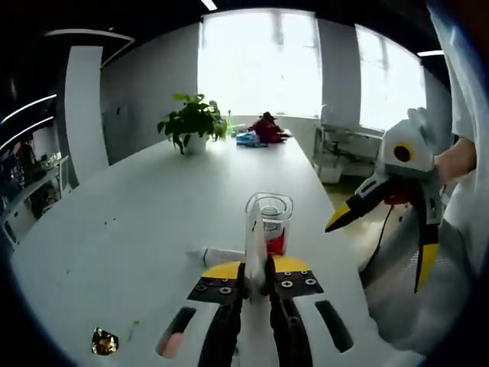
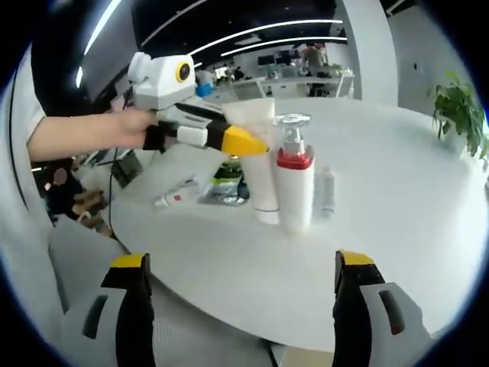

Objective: Arrange the skincare products in the storage area until every visible bottle or jar stands upright without overlapping.

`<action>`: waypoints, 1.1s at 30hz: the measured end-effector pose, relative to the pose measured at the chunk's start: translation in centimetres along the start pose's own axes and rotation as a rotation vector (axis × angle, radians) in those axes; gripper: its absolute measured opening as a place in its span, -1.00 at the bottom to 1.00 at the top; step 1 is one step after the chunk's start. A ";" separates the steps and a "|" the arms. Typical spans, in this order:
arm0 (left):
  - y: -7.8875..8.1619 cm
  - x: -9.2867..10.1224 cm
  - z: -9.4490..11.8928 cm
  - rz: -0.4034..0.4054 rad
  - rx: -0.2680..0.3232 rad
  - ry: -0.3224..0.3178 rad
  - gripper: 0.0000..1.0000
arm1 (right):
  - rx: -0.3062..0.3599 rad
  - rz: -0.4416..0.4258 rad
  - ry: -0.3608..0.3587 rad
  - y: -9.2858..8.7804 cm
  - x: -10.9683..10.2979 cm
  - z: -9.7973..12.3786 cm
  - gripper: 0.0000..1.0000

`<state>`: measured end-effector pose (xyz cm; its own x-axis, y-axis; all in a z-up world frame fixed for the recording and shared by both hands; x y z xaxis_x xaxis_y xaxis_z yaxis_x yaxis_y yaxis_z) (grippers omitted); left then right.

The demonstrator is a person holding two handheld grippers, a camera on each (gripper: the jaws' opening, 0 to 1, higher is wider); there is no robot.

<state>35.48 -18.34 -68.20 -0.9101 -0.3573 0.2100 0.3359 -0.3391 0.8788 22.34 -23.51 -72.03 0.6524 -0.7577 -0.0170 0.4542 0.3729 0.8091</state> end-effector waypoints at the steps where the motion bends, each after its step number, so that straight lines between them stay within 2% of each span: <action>1: 0.0 0.0 0.0 -0.002 0.005 0.000 -0.71 | 0.000 -0.003 0.004 0.0 0.0 0.0 0.99; 6: 0.0 -0.1 0.1 0.023 0.021 -0.005 -0.69 | -0.001 -0.002 0.004 0.0 -0.1 -0.1 0.99; 14: 0.0 0.8 0.1 0.039 0.015 -0.026 -0.69 | -0.004 -0.002 0.006 0.0 -0.2 -0.1 0.99; 21: 0.1 1.0 0.0 0.042 0.006 -0.029 -0.68 | -0.003 -0.004 0.003 0.0 -0.1 -0.1 0.99; 33: -0.4 0.7 0.9 0.049 -0.021 -0.011 -0.43 | -0.007 0.001 0.008 0.1 -0.2 -0.2 0.99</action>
<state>34.53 -17.69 -68.04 -0.8951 -0.3643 0.2570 0.3848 -0.3401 0.8581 22.34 -23.21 -72.06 0.6578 -0.7529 -0.0211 0.4575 0.3772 0.8052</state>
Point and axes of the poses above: the point that each gripper's makers call its tool centre point, and the gripper's own axes: z roughly backward along the fingers, x roughly to its right, y roughly out of its top, the point moved 2 cm from there along z, roughly backward along the fingers, and after that the axes turned 13 degrees about z, right-handed, at the moved point
